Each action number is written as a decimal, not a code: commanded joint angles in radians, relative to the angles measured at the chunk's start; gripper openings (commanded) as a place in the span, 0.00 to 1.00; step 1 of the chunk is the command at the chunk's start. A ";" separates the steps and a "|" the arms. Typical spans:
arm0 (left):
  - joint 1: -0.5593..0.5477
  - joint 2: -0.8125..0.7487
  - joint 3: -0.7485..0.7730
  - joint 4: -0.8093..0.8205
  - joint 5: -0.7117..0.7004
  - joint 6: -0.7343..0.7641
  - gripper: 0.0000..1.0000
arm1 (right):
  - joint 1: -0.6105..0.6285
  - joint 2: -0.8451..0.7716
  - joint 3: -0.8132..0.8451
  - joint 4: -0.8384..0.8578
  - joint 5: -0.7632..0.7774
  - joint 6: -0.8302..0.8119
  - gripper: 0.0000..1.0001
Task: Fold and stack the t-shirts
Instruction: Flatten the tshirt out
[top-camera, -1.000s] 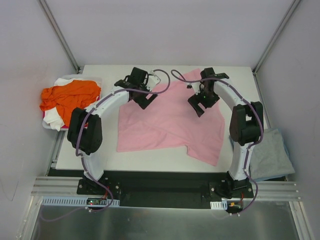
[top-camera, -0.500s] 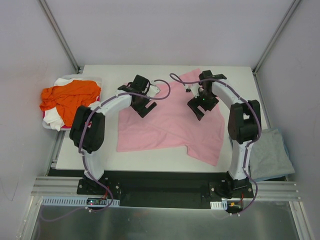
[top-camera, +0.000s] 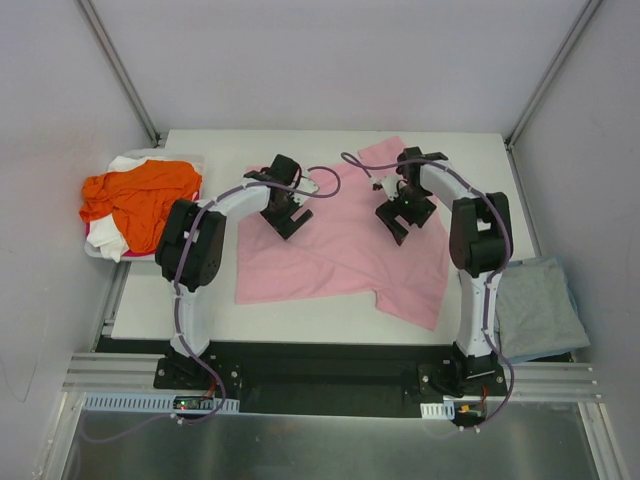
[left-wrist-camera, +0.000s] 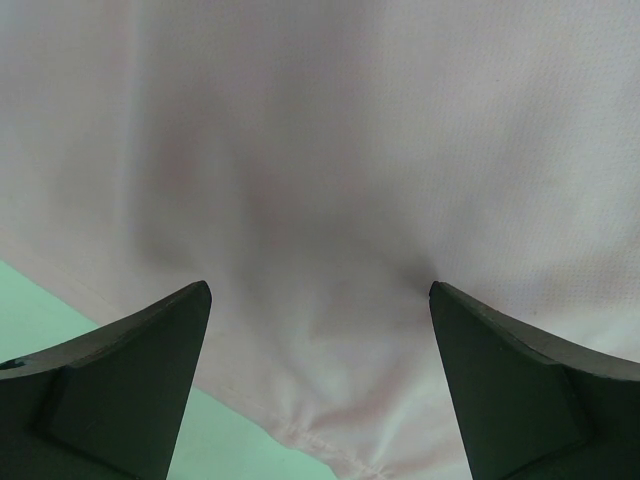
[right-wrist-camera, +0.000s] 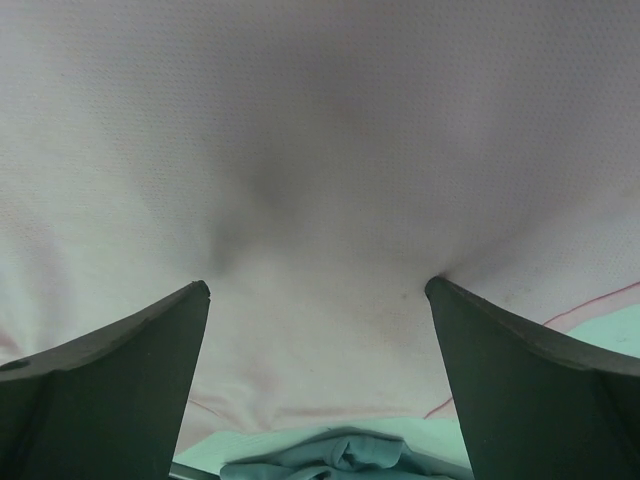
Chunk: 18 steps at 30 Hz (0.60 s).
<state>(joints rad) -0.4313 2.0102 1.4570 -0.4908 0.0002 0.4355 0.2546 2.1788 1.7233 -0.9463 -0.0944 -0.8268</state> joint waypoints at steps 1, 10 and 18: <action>0.023 0.016 0.065 -0.031 0.049 -0.014 0.92 | -0.015 0.012 0.048 0.004 -0.019 -0.012 0.97; 0.046 0.062 0.150 -0.080 0.130 -0.034 0.93 | -0.017 0.058 0.120 -0.048 0.007 -0.031 0.97; 0.048 0.119 0.224 -0.153 0.153 -0.037 0.92 | -0.018 0.084 0.160 -0.065 0.024 -0.041 0.97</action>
<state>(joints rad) -0.3908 2.1029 1.6276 -0.5751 0.1154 0.4072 0.2436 2.2498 1.8420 -0.9737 -0.0814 -0.8425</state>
